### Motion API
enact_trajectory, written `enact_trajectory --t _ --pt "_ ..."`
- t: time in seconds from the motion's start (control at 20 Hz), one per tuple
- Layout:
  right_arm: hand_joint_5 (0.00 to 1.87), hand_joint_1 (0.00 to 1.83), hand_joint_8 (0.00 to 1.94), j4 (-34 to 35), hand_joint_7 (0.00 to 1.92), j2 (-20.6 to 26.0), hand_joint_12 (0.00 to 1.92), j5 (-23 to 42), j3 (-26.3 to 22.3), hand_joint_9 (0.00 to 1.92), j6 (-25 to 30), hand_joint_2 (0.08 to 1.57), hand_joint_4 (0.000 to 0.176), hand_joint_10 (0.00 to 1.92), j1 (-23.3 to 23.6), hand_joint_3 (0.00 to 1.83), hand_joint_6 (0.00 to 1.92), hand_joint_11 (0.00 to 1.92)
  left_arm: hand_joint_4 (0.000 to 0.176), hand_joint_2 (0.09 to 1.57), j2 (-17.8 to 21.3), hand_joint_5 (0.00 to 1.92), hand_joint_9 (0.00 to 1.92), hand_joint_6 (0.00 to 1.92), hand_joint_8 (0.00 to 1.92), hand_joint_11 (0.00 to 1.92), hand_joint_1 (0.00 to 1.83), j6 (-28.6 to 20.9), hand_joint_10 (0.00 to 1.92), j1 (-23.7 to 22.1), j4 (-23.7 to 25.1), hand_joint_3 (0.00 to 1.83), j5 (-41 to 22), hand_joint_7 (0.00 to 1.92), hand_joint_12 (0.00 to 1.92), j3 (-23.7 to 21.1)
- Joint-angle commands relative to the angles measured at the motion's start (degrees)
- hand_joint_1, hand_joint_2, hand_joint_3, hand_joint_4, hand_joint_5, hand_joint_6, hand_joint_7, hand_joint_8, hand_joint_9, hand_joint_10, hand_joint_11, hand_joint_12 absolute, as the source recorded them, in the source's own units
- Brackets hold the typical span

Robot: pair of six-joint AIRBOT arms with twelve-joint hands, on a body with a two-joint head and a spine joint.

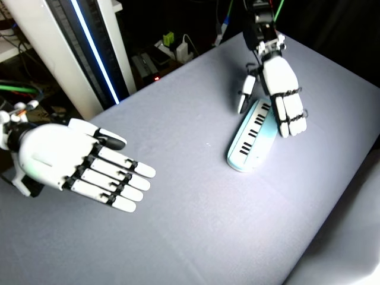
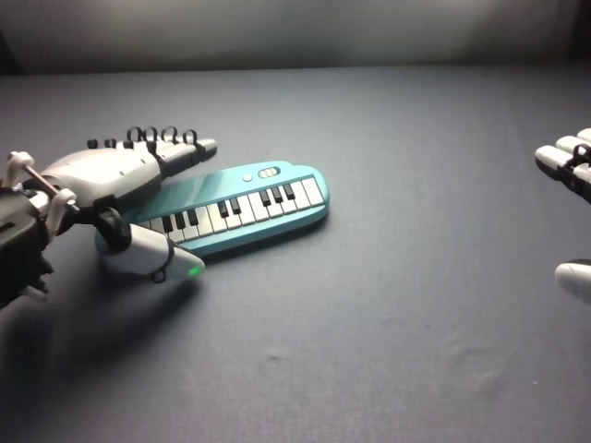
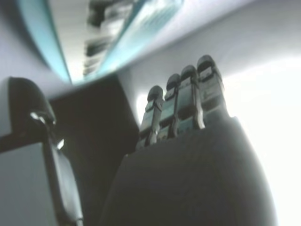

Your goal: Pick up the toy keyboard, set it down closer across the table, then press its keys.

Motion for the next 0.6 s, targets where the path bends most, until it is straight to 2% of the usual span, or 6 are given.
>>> enact_trajectory --t 0.0,0.2,0.3,0.4,0.45,0.55 --pt "0.0 0.09 0.0 -0.25 0.0 0.13 0.0 6.66 0.23 0.0 0.38 1.32 0.0 0.0 0.17 0.0 0.0 0.0 0.096 0.95 -0.58 0.0 0.0 0.0 0.0 0.0 0.84 0.49 0.0 -1.03 -0.25 0.0 -3.57 0.0 0.0 0.82" --pt "0.0 0.1 0.0 -0.2 0.0 0.13 0.0 6.67 0.25 0.0 0.68 1.32 0.0 0.0 -0.06 0.0 0.0 0.0 0.082 0.94 -2.91 0.0 0.0 0.0 0.0 0.0 0.87 1.76 0.0 -2.18 -0.5 0.0 1.06 0.0 0.0 3.5" --pt "0.0 0.11 0.0 -0.18 0.0 0.13 0.0 6.7 0.28 0.0 0.84 1.32 0.0 0.0 -0.16 0.0 0.0 0.0 0.11 0.97 -3.68 0.0 0.0 0.0 0.0 0.0 0.96 1.76 0.0 -2.21 -0.73 0.01 2.3 0.0 0.0 4.43" --pt "0.0 0.11 0.0 -0.18 0.0 0.13 0.0 6.72 0.28 0.0 1.12 1.32 0.0 0.0 -0.32 0.0 0.0 0.0 0.093 1.1 -4.01 0.01 0.04 0.0 0.0 0.0 1.11 1.76 0.02 -2.21 -0.76 0.01 2.96 0.0 0.79 4.76" --pt "0.0 0.11 0.0 -0.17 0.0 0.13 0.0 6.72 0.28 0.0 1.14 1.32 0.0 0.0 -0.35 0.0 0.0 0.0 0.093 1.1 -4.12 0.01 0.04 0.0 0.0 0.0 1.11 1.76 0.02 -2.21 -0.76 0.01 3.12 0.0 0.79 4.87" --pt "0.0 0.12 0.0 -0.12 0.0 0.13 0.0 6.75 0.28 0.0 1.26 1.32 0.0 0.0 -0.49 0.0 0.0 0.0 0.055 1.14 -4.68 0.16 0.16 0.04 0.02 0.0 1.2 1.76 0.08 -2.21 -0.83 0.0 3.92 0.08 1.38 5.5"
